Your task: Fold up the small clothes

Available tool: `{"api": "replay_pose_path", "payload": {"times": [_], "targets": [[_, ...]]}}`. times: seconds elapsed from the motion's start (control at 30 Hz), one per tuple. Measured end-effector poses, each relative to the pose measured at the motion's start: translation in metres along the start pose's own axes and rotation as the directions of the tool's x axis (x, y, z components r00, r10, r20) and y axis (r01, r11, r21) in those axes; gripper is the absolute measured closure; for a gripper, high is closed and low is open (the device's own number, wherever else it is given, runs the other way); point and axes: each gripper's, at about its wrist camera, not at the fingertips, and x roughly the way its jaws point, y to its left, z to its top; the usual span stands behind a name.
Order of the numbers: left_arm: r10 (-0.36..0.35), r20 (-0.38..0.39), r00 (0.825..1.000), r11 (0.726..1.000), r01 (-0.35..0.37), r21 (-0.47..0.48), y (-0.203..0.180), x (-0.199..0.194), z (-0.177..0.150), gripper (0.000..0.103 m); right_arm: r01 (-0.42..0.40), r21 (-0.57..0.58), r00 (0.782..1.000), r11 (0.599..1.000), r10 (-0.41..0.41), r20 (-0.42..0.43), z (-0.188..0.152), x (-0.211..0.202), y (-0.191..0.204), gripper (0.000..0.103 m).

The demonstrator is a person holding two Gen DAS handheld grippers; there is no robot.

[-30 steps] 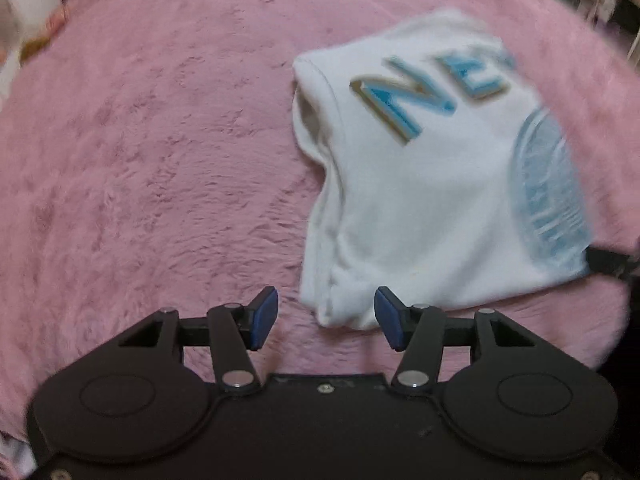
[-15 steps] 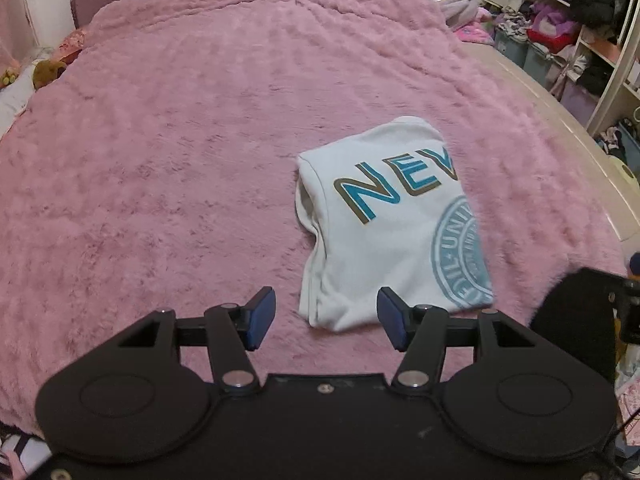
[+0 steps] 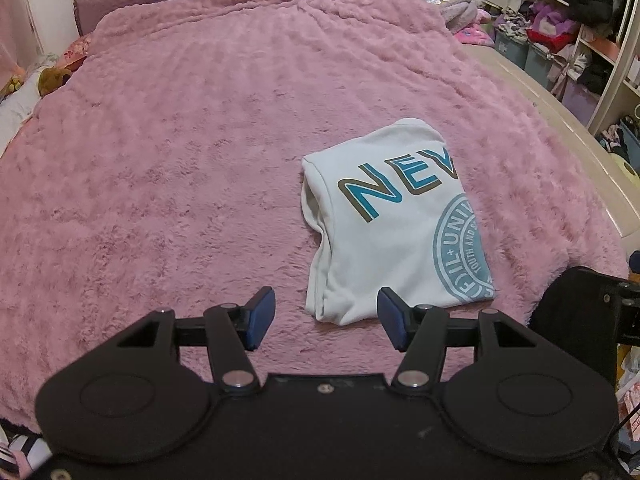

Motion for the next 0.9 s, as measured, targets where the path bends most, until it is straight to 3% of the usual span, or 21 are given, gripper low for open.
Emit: {"api": "replay_pose_path", "payload": {"times": [0.9], "targets": [[-0.019, 0.008, 1.000, 1.000, 0.019, -0.024, 0.0075, -0.0025, -0.0027, 0.044, -0.008, -0.015, 1.000, 1.000, 0.008, 0.016, 0.0001, -0.0053, 0.0078, 0.014]]}}
